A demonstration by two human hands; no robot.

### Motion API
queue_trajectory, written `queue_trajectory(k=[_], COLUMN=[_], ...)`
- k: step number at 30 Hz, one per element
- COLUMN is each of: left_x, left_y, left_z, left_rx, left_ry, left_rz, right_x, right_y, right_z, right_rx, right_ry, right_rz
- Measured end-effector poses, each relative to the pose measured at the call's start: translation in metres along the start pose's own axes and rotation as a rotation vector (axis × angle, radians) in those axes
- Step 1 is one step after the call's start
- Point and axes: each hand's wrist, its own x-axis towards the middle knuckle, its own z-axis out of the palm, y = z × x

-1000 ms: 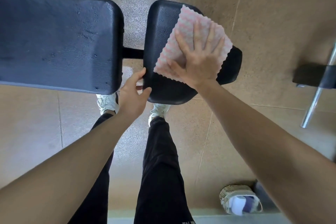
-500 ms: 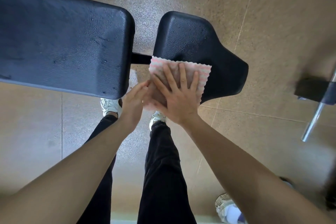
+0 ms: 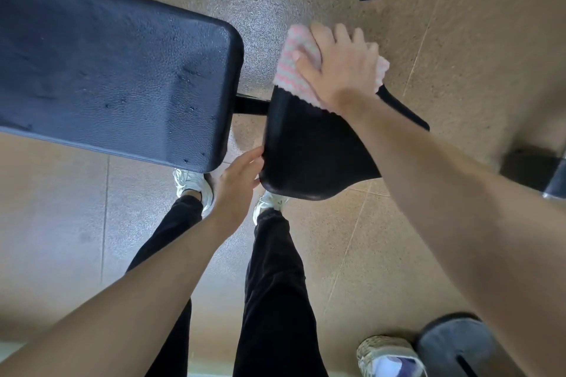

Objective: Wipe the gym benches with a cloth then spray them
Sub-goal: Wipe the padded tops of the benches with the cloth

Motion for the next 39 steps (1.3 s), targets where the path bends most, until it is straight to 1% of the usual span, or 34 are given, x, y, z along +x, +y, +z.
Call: queue_trajectory(k=[3,5,8,11,14,17,19,21,24,27,30,31,33,34,36,39], left_x=[0.003,0.005,0.004,0.001,-0.002,-0.006,-0.009,-0.009,-0.008,-0.009,-0.012,-0.012,-0.012,-0.012,-0.013,-0.011], left_y=[0.004,0.008,0.012,0.015,0.016,0.014,0.014,0.012,0.007,0.007,0.008,0.008,0.007,0.006,0.005,0.003], left_z=[-0.002,-0.004,-0.001,0.007,0.011,0.013,0.016,0.018,0.02,0.019,0.02,0.02,0.018,0.016,0.015,0.009], left_rx=[0.05,0.104,0.189,0.293,0.375,0.415,0.435,0.431,0.42,0.437,0.449,0.458,0.47,0.473,0.482,0.453], left_ry=[-0.007,0.007,0.038,0.065,0.067,0.056,0.057,0.07,0.065,0.044,0.021,0.018,0.013,0.012,-0.001,-0.037], left_rz=[-0.011,-0.017,0.0,0.041,0.037,0.032,0.037,0.033,0.03,0.052,0.096,0.101,0.105,0.109,0.125,0.14], right_x=[0.015,0.019,0.017,0.004,-0.014,-0.033,-0.052,-0.075,-0.101,-0.125,-0.153,-0.163,-0.176,-0.182,-0.193,-0.202], right_y=[0.012,0.018,0.03,0.05,0.074,0.095,0.113,0.129,0.143,0.149,0.139,0.131,0.109,0.093,0.057,0.013], right_z=[-0.01,-0.015,-0.018,-0.012,0.001,0.011,0.019,0.029,0.042,0.057,0.078,0.083,0.092,0.093,0.088,0.078], right_rx=[0.105,0.188,0.246,0.369,0.57,0.731,0.76,0.772,0.783,0.941,0.975,0.996,1.069,1.122,1.251,1.416], right_ry=[-0.04,-0.086,-0.123,-0.144,-0.154,-0.198,-0.237,-0.245,-0.179,-0.024,0.087,0.118,0.235,0.271,0.274,0.297], right_rz=[-0.085,-0.102,-0.111,-0.062,0.002,0.094,0.148,0.165,0.192,0.265,0.473,0.524,0.605,0.674,0.833,0.906])
